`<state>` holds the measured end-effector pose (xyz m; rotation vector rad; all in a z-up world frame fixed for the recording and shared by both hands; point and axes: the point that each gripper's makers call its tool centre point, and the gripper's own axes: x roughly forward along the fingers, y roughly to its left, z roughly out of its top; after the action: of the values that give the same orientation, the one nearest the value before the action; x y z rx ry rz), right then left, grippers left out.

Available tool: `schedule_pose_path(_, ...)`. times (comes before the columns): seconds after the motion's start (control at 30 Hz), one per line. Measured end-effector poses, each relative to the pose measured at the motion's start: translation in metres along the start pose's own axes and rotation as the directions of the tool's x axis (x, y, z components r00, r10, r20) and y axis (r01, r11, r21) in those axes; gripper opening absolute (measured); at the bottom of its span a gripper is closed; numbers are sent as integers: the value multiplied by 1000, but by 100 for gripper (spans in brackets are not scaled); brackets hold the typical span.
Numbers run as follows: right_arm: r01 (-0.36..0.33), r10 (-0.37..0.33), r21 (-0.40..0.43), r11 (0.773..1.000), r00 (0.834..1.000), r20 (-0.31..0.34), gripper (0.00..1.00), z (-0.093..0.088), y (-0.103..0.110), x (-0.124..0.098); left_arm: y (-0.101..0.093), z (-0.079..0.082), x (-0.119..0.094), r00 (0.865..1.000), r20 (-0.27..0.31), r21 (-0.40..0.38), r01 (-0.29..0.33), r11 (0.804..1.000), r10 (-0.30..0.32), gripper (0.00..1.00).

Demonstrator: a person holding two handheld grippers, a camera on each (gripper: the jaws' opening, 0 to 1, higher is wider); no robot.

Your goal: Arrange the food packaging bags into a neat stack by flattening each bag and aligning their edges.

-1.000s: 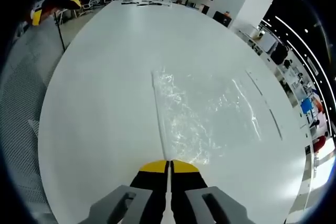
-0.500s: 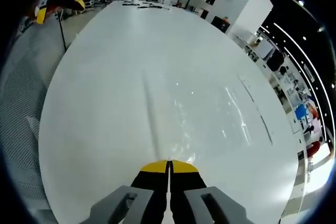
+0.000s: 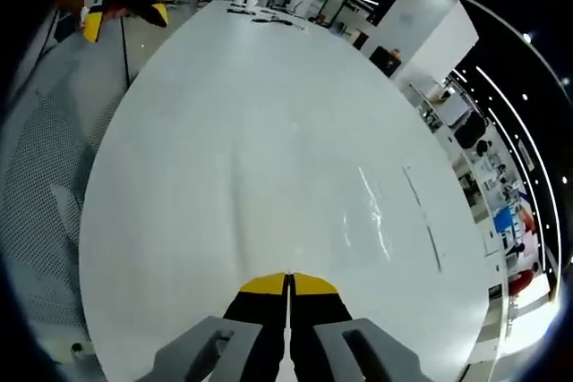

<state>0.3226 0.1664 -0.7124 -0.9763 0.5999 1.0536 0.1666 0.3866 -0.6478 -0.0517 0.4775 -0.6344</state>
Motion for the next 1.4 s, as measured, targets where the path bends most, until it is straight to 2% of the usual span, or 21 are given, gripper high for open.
schedule_pose_path(0.63, 18, -16, -49, 999, 999, 34, 0, 34, -2, -58, -11, -1, 0, 998, -31, 14, 61, 998, -61, 56)
schedule_pose_path(1.07, 13, -11, -67, 998, 999, 40, 0, 57, 3, -95, -18, 7, -2, 996, -31, 33, 86, 996, -85, 52)
schedule_pose_path(1.13, 10, -8, -67, 998, 999, 34, 0, 58, 3, -100, -20, 10, -3, 996, -28, 40, 88, 995, -87, 52)
schedule_pose_path(1.17, 7, -5, -60, 998, 999, 34, 0, 60, 4, -103, -20, 15, -3, 996, -23, 73, 90, 993, -89, 51)
schedule_pose_path(1.2, 6, -4, -58, 998, 999, 34, 0, 60, 4, -105, -20, 20, -3, 996, -15, 72, 92, 993, -92, 51)
schedule_pose_path(1.4, 1, 1, -63, 998, 1000, 30, 0, 65, 4, -117, -17, 59, 3, 993, 27, 117, 113, 987, -117, 48)
